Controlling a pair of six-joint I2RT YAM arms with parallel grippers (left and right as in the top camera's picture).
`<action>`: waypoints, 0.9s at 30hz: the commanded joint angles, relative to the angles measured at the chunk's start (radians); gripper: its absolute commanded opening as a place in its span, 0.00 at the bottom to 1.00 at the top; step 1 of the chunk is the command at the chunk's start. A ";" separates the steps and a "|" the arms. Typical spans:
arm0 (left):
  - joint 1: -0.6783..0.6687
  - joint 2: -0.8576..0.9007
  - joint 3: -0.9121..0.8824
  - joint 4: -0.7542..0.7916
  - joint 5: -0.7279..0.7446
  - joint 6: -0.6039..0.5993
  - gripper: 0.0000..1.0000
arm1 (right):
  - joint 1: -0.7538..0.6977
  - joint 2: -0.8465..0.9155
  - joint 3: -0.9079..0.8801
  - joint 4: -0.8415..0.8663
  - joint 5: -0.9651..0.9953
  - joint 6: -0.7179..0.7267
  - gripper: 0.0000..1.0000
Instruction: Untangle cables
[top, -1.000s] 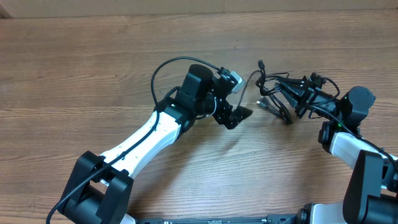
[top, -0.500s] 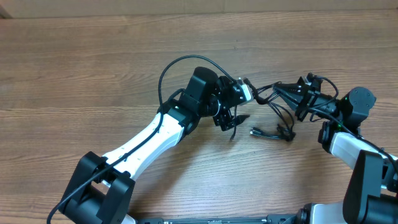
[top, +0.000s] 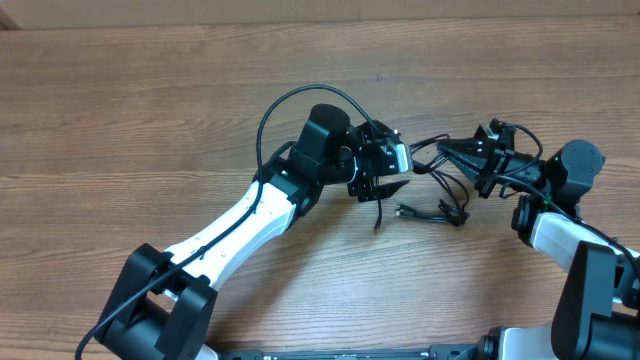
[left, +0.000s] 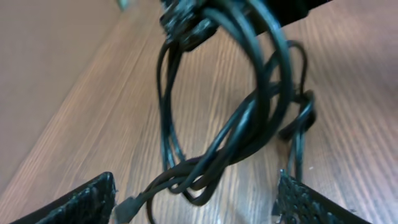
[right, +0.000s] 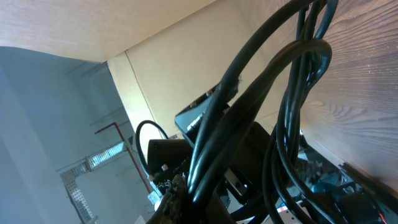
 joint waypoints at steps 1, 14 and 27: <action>-0.002 -0.016 0.011 0.001 0.071 0.016 0.82 | 0.004 -0.016 0.007 0.011 -0.017 0.093 0.04; -0.010 -0.016 0.011 -0.013 0.092 0.016 0.73 | 0.021 -0.016 0.007 0.018 -0.040 0.094 0.04; -0.010 -0.014 0.011 -0.063 0.093 0.031 0.65 | 0.021 -0.016 0.007 0.018 -0.061 0.094 0.04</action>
